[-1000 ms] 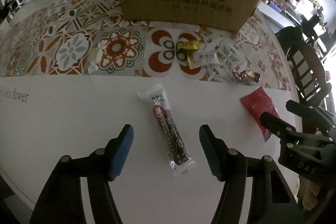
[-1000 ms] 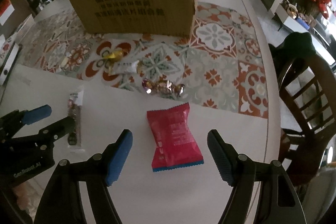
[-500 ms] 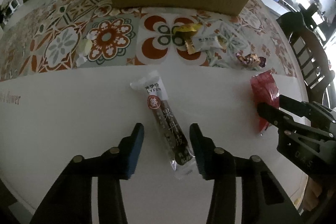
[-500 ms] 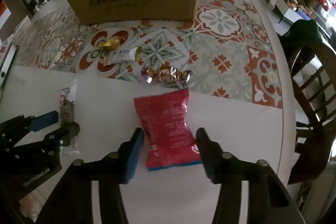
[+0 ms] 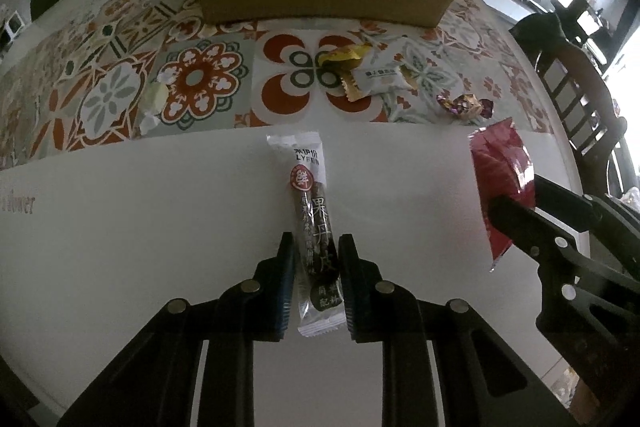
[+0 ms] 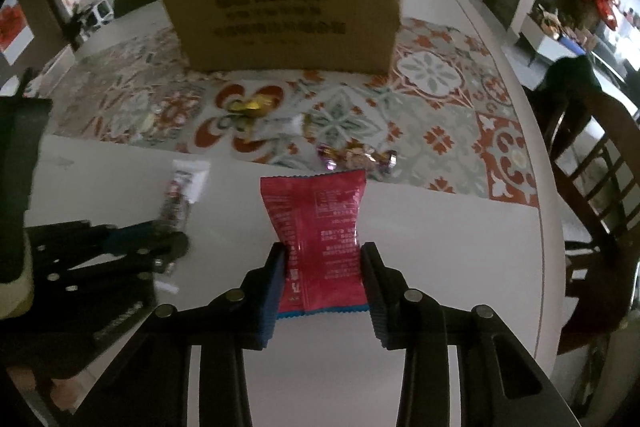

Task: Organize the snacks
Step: 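Lift both snacks toward the cardboard box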

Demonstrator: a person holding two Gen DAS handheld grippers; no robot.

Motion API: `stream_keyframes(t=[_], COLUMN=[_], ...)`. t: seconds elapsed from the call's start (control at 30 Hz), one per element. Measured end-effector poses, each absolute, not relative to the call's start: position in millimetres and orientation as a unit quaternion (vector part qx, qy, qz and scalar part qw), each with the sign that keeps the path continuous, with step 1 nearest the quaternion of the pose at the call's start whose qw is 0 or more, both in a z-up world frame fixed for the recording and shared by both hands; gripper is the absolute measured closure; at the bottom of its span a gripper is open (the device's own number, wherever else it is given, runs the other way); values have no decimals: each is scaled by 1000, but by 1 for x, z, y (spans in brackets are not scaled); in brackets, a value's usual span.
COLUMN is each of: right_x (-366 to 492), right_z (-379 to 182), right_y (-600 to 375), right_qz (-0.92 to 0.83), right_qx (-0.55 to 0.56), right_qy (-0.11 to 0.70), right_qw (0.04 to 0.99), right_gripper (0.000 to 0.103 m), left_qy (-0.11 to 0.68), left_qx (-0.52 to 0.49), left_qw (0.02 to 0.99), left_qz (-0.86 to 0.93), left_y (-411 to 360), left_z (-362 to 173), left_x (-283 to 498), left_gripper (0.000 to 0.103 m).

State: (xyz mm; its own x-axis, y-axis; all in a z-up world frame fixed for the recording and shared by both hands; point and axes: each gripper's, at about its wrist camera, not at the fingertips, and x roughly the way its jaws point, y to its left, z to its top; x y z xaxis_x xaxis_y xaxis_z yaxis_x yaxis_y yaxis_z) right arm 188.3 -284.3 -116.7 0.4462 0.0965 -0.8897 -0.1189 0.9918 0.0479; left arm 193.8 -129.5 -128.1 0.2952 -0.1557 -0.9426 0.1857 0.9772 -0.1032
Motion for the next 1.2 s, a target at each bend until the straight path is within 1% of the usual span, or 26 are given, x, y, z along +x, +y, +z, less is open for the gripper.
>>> stream_keyframes(t=[0.17, 0.6, 0.9, 1.2], right_x=[185, 180, 177, 175], right_z=[-112, -88, -59, -20], right_y=[-280, -278, -281, -281], right_qz=[69, 68, 61, 57], right_qx=[5, 27, 43, 51], right_qy=[518, 484, 443, 383], right_qw=[853, 872, 893, 920], right_gripper=[66, 67, 67, 67], left_qy=[574, 514, 466, 406], left_qx=[10, 27, 26, 26], left_qw=[812, 849, 874, 900], left_qz=[-110, -118, -137, -155], left_y=[-124, -120, -115, -110], left_z=[-121, -86, -50, -1], left_x=[191, 188, 183, 188], left_gripper=[82, 84, 84, 86])
